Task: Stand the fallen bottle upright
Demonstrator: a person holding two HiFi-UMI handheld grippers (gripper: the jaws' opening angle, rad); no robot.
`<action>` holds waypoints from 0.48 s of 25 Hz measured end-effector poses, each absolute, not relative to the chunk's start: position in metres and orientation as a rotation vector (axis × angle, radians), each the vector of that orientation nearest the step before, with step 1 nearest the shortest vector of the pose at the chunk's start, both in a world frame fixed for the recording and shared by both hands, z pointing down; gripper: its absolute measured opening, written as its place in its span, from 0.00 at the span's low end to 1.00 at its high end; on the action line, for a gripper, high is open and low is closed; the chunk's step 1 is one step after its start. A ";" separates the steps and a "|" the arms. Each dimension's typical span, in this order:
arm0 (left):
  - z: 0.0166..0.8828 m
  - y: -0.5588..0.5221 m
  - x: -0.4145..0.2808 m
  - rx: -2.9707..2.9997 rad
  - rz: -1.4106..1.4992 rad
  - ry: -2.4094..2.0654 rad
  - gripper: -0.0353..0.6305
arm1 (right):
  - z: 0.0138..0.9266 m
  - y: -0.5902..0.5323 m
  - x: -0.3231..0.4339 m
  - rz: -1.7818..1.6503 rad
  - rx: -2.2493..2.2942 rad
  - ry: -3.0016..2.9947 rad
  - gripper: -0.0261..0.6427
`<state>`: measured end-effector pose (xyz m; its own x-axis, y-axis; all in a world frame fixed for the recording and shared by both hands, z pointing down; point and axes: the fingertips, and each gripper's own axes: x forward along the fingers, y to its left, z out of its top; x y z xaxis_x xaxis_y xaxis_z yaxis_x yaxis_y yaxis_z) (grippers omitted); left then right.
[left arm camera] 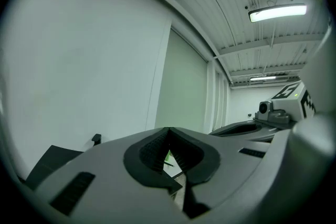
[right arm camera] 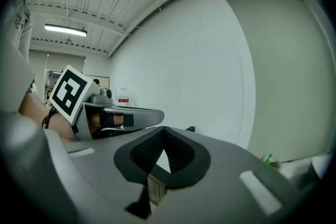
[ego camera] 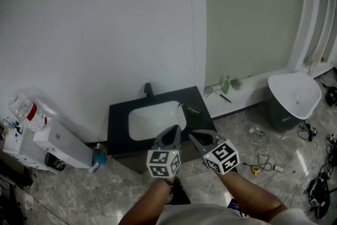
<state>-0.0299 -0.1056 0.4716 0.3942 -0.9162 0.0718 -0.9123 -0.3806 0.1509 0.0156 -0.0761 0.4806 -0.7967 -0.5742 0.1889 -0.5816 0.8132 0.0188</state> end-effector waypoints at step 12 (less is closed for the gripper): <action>0.514 -0.316 -0.085 2.477 0.089 -1.449 0.06 | 0.561 -0.304 -0.056 0.291 0.734 -2.610 0.04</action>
<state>-0.0847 -0.3159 0.5139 0.4978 -0.8468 0.1874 -0.8634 -0.4633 0.1999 -0.0558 -0.3036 0.5615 -0.7765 -0.4501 0.4409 -0.5363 0.8395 -0.0875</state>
